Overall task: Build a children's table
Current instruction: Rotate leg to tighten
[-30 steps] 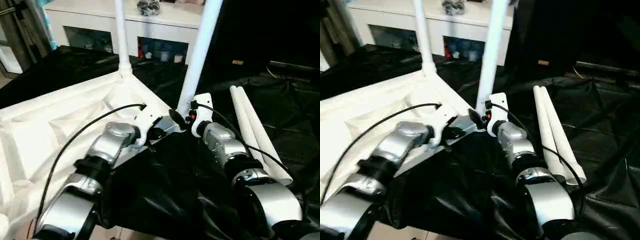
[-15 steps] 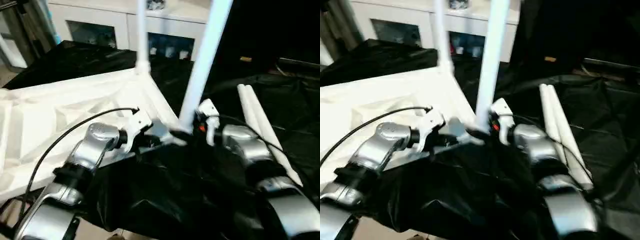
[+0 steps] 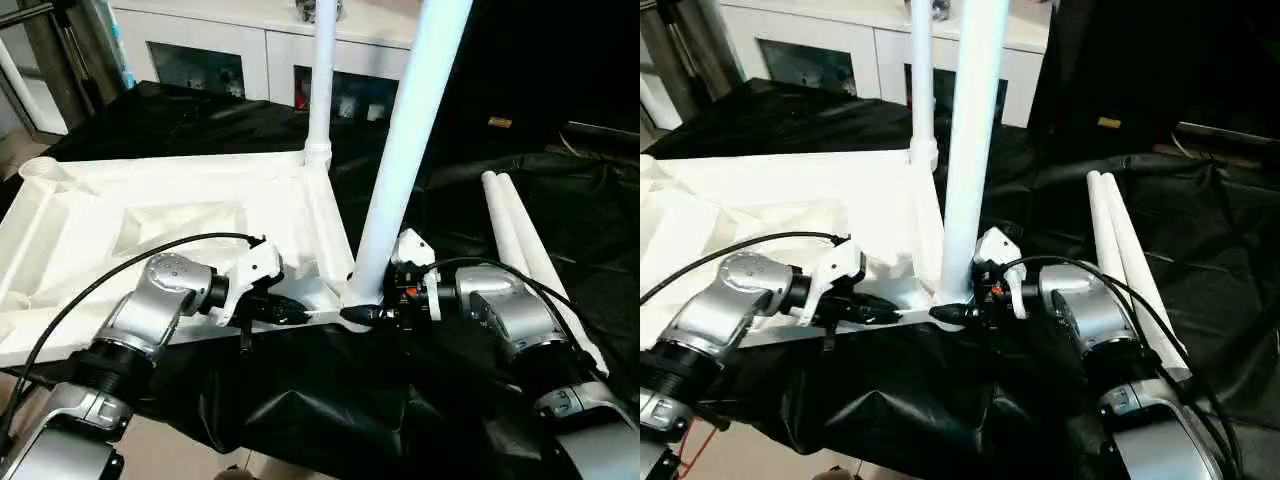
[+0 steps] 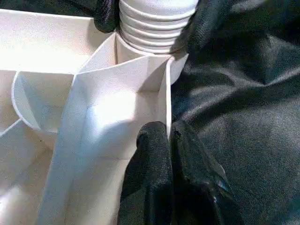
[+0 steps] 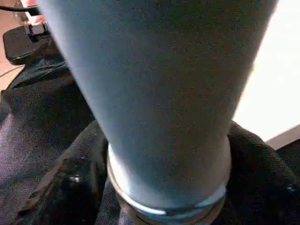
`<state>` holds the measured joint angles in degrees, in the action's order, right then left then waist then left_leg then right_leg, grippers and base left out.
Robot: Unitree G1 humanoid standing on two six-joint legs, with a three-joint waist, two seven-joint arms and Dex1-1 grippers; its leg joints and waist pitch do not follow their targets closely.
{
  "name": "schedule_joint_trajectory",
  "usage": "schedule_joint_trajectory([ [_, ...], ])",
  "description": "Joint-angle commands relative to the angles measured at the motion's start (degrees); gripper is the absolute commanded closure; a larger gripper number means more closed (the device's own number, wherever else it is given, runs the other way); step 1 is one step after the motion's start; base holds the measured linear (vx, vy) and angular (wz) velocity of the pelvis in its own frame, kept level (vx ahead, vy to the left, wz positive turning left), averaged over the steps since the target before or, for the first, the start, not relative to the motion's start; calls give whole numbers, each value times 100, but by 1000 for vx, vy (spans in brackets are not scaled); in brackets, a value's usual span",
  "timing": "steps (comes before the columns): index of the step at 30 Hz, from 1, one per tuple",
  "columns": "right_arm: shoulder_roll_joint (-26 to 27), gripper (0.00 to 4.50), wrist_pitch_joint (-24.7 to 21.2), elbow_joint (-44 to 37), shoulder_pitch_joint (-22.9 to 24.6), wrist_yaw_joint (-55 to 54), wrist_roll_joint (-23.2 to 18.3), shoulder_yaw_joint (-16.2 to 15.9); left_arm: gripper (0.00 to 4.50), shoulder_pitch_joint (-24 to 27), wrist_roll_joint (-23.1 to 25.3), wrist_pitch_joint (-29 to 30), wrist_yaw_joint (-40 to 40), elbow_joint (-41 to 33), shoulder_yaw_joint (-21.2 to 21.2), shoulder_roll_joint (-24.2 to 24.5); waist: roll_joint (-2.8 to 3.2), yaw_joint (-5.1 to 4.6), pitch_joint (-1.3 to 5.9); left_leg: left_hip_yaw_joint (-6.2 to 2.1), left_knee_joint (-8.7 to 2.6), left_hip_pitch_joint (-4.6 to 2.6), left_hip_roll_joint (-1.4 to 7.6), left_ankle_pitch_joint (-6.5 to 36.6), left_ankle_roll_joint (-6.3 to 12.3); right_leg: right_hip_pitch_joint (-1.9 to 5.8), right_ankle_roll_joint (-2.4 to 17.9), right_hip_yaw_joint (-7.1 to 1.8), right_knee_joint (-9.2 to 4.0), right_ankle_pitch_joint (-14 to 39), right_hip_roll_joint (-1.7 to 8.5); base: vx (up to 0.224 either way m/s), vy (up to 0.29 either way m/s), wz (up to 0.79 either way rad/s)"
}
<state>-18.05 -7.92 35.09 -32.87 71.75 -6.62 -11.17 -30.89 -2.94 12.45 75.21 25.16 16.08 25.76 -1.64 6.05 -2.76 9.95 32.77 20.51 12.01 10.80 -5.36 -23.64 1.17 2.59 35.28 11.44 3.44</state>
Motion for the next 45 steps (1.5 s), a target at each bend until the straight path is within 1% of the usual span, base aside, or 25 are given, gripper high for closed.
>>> schedule_joint_trajectory([
  [1,-5,135,-151,-237,93,77,-11,-95,450,-24,-223,-110,241,-251,101,-67,5,3,366,37,-291,-36,123,370,389,373,1416,-223,-274,-261,365,0,0,0],
  [3,-3,156,-165,-262,106,77,-6,-94,450,-20,-226,-106,255,-254,103,-62,1,12,377,39,-276,-31,118,283,439,372,1458,-217,-252,-451,369,0,0,0],
  [7,33,163,-228,-308,175,-7,-44,-87,450,-9,-183,-117,166,-223,88,-107,-1,29,368,38,-281,-32,121,367,416,375,1439,-218,-268,-284,379,0,0,0],
  [10,299,166,-113,-81,198,-733,-38,139,450,-92,-16,-68,-393,15,12,-316,-13,23,364,34,-288,-38,126,458,345,365,1406,-221,-282,-97,385,0,0,0],
  [11,457,166,-50,136,151,-1206,2,281,450,-167,60,-48,-720,186,-50,-441,-9,1,349,30,-300,-40,119,538,288,351,1392,-226,-300,53,392,0,0,0],
  [12,582,167,-38,324,101,-1568,15,401,450,-230,106,-29,-961,323,-102,-541,-7,-24,327,33,-313,-50,106,694,185,331,1338,-239,-348,372,405,0,0,0],
  [13,725,168,-24,541,44,-1934,11,520,450,-300,147,-2,-1220,472,-153,-660,-17,-40,323,18,-328,-58,98,859,75,348,1256,-242,-381,767,421,0,0,0],
  [15,805,168,-29,665,7,-2126,-1,586,450,-342,164,14,-1355,558,-180,-727,-15,-52,314,12,-342,-72,93,975,10,344,1168,-246,-412,1066,420,0,0,0],
  [16,957,168,-10,868,-53,-2466,-14,676,450,-429,209,62,-1650,715,-226,-863,-1,-61,323,2,-346,-82,101,1015,-9,342,1121,-253,-412,1152,422,0,0,0],
  [17,1241,169,44,1210,-177,-3122,-53,851,450,-580,306,148,-2194,966,-286,-1105,-3,-92,308,11,-349,-75,89,1042,-19,323,1096,-260,-434,1228,416,0,0,0],
  [18,1393,169,66,1379,-248,-3493,-61,931,450,-661,356,183,-2474,1092,-311,-1235,-4,-100,297,1,-357,-91,82,1138,-70,317,1025,-253,-475,1543,425,0,0,0],
  [21,1664,169,138,1759,-437,-4478,79,1031,450,-799,436,192,-2973,1291,-340,-1509,0,-101,318,-6,-356,-73,86,973,-115,325,976,-262,-455,1449,425,0,0,0],
  [22,1774,169,247,1949,-527,-4797,163,1054,450,-840,475,156,-3098,1331,-330,-1638,-10,-99,322,-11,-356,-65,85,938,-92,331,984,-255,-444,1336,421,0,0,0],
  [24,1812,169,341,1995,-548,-4839,197,1054,450,-848,489,137,-3100,1335,-319,-1685,-2,-85,333,-2,-342,-51,85,897,-13,339,993,-256,-431,1127,422,0,0,0],
  [25,1859,169,556,2018,-554,-4720,204,1059,450,-832,484,114,-3000,1289,-268,-1751,-9,-85,337,-3,-340,-42,84,870,12,345,1002,-255,-421,1057,421,0,0,0],
  [26,1858,113,576,1988,-550,-4608,149,1091,450,-811,476,116,-2948,1250,-245,-1751,0,-84,337,-3,-340,-37,86,843,42,346,1029,-251,-413,960,419,0,0,0],
  [27,1866,99,620,1993,-567,-4467,76,1161,450,-790,472,109,-2893,1223,-220,-1757,1,-83,339,-3,-341,-38,87,841,73,352,1046,-249,-406,880,411,0,0,0],
  [29,1824,93,668,1968,-577,-4281,37,1187,450,-752,450,102,-2806,1183,-215,-1730,0,-90,335,-4,-343,-31,85,854,100,356,1073,-246,-403,839,408,0,0,0],
  [32,1708,55,814,1970,-608,-4030,44,1149,450,-684,413,-27,-2622,1145,-186,-1650,-9,-88,341,-1,-334,-23,89,823,166,372,1132,-246,-395,771,418,0,0,0],
  [35,1465,51,1055,1807,-525,-3491,123,925,450,-523,358,-56,-2165,940,-65,-1450,-7,-82,350,-1,-317,-8,98,686,269,388,1221,-242,-363,483,426,0,0,0],
  [38,1123,51,1051,1377,-301,-2466,82,681,450,-338,259,-167,-1652,701,18,-1219,0,-71,362,4,-305,-28,107,630,375,391,1295,-243,-336,259,414,0,0,0],
  [39,984,51,953,1186,-210,-2017,-5,646,450,-271,238,-256,-1432,617,49,-1105,13,-75,357,10,-303,-32,108,619,403,380,1343,-243,-328,128,400,0,0,0],
  [41,847,51,785,949,-116,-1574,-146,625,450,-209,222,-310,-1203,537,82,-981,-1,-68,356,10,-303,-21,112,629,479,408,1392,-235,-315,-17,386,0,0,0],
  [44,495,51,622,539,77,-836,-223,382,450,-92,157,-376,-783,363,111,-748,3,-33,346,21,-303,-35,131,693,480,391,1385,-219,-325,144,388,0,0,0],
  [45,397,51,552,445,129,-631,-238,306,450,-56,109,-374,-610,300,125,-680,-14,-28,336,23,-310,-36,131,761,450,396,1372,-219,-344,309,395,0,0,0],
])
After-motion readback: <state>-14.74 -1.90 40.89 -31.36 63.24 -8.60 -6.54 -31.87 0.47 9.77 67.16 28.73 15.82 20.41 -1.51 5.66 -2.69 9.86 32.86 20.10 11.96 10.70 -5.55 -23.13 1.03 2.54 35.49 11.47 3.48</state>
